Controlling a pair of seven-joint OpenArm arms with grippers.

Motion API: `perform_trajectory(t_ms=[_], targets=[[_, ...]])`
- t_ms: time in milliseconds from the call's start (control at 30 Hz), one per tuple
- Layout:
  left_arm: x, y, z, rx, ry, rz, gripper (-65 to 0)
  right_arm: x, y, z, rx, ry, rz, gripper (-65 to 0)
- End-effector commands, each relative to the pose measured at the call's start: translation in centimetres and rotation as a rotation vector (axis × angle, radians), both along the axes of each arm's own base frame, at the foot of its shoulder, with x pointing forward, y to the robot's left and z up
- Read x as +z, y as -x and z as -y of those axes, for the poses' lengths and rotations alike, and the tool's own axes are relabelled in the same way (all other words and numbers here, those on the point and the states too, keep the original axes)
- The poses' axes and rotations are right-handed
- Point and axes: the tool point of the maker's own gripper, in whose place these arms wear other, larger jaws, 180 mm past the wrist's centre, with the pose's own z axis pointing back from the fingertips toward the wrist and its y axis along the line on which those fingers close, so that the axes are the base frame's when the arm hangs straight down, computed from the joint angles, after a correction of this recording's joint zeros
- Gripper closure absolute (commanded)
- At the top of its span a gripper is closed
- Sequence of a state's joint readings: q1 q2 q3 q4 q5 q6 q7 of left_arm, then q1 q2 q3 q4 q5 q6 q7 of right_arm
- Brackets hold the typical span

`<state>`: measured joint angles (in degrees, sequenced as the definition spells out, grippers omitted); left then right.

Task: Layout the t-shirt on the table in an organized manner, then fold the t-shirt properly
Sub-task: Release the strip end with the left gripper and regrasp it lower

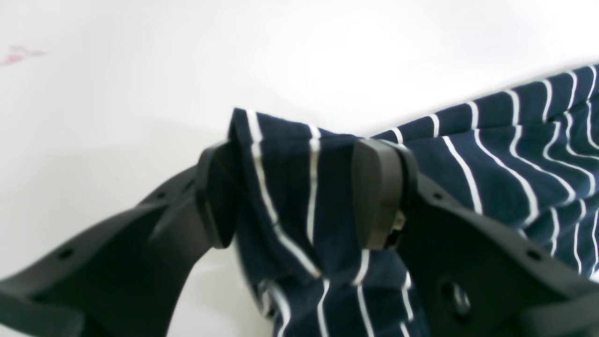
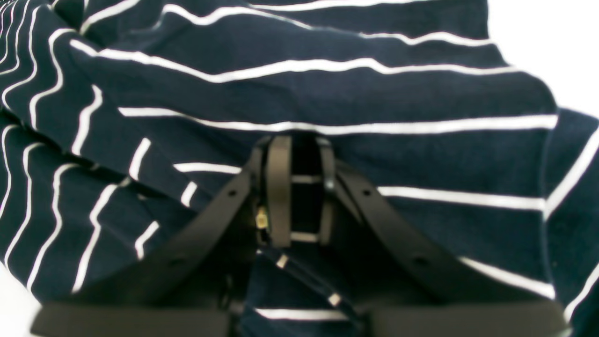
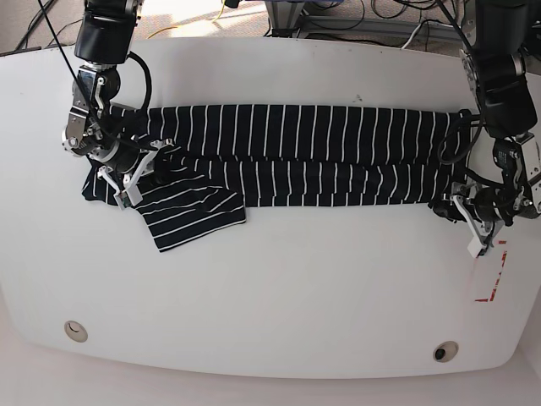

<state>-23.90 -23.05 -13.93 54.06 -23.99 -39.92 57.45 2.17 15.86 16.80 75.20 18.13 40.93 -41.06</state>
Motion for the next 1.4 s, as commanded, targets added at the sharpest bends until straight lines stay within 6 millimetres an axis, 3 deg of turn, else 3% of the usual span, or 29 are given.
perform_trajectory(t_ms=[0,267,367,500,567,733,1000,1367], targets=[[1.2,-1.2,-0.5,0.008,0.006,0.046,-35.0,-0.9,0.9,1.3,-0.001,0.071,-0.062,-8.2],[0.4,-1.0,0.1,-0.007,0.013,0.029,-33.2,-0.9,0.9,1.3,-0.002,0.069,-0.062,-8.2],[0.3,-0.9,0.1,-0.004,0.014,0.028,-24.2,-1.0,0.9,1.3,-0.002,0.069,-0.063,-8.2],[0.3,-0.8,0.0,-0.004,0.012,0.028,-5.1,-1.0,0.9,1.3,-0.002,0.070,-0.064,-8.2],[0.3,-0.8,-0.2,-0.003,0.009,0.027,-0.4,-1.0,0.9,1.3,-0.002,0.070,-0.064,-8.2],[1.6,-1.3,-0.3,-0.018,-0.017,0.067,-1.5,-1.0,0.9,1.3,-0.002,0.071,-0.066,-8.2],[3.7,0.6,-1.8,-0.036,-0.122,0.082,-1.8,-1.0,0.9,1.3,-0.002,0.071,-0.066,-8.2],[4.9,4.4,-2.8,-0.072,-0.263,0.040,-1.9,-1.0,0.9,1.3,-0.002,0.071,-0.064,-8.2]])
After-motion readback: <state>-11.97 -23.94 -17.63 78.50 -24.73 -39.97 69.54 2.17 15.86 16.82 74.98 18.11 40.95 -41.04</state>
